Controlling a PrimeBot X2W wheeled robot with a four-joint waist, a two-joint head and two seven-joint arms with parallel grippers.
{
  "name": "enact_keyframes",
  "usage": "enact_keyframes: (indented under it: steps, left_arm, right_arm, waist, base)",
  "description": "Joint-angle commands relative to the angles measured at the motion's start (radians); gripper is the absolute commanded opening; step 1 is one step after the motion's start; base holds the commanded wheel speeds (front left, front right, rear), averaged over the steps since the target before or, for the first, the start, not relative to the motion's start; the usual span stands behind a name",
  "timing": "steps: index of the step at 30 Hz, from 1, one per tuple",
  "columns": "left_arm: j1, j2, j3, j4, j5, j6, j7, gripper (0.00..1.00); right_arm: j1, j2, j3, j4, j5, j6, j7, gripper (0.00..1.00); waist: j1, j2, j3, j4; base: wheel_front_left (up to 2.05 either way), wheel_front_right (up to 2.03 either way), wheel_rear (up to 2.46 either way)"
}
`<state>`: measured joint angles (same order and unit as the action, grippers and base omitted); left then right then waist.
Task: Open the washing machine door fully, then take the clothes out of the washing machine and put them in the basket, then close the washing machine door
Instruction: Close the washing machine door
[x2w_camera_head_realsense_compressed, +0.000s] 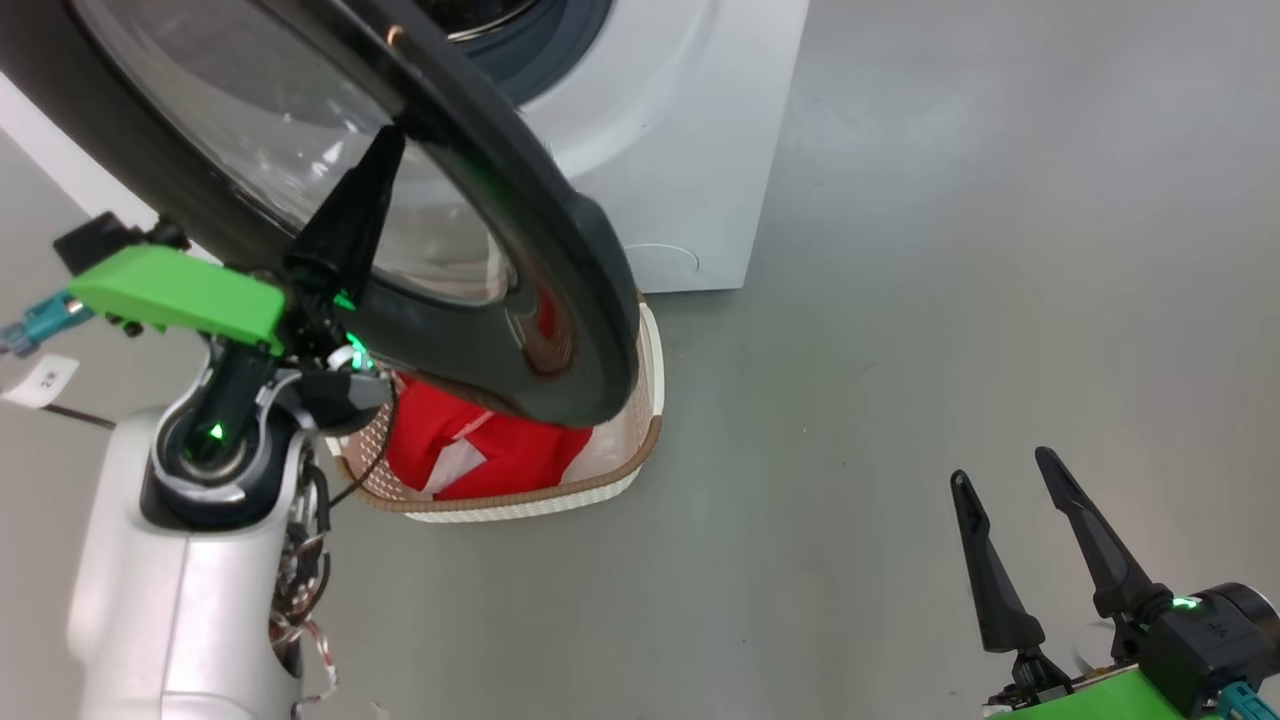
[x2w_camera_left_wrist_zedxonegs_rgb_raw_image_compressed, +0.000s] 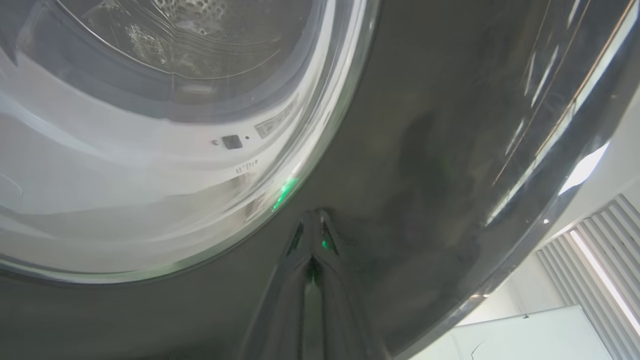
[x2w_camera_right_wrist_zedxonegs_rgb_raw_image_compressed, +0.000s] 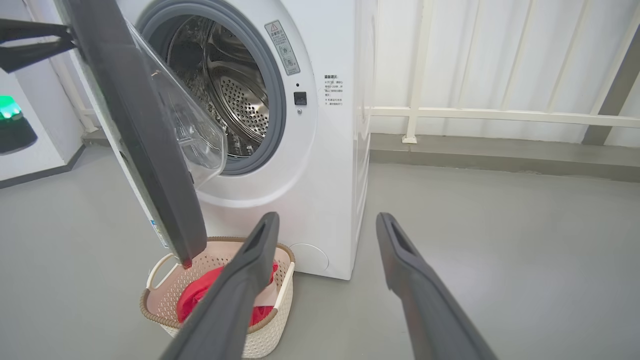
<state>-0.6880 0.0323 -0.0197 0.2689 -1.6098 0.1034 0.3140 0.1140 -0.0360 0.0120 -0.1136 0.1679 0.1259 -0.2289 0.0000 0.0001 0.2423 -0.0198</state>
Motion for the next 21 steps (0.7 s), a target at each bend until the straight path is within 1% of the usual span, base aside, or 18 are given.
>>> enact_keyframes:
  steps: [1,10,21]
  left_arm:
    - [-0.049,0.018,0.003,-0.016,0.006,-0.017,-0.003,0.0]
    - [-0.139,0.018,-0.037,0.047,-0.024,-0.026,-0.038,0.0]
    - [-0.264,0.018,-0.049,0.127,-0.041,-0.031,-0.076,0.0]
  right_arm:
    - [-0.033,-0.014,0.023,-0.02,0.008,0.005,-0.009,1.0]
    - [-0.05,-0.014,0.029,-0.016,0.006,0.005,-0.015,1.0]
    - [-0.071,-0.014,0.04,-0.013,0.002,0.005,-0.02,1.0]
  waist:
    - [0.0,-0.0001,0.011,-0.007]
    - [0.0,-0.0001,0.051,-0.029]
    - [0.0,-0.0001,0.102,-0.054]
  base:
    - [0.0,0.0,0.0]
    - [0.0,0.0,0.0]
    - [0.0,0.0,0.0]
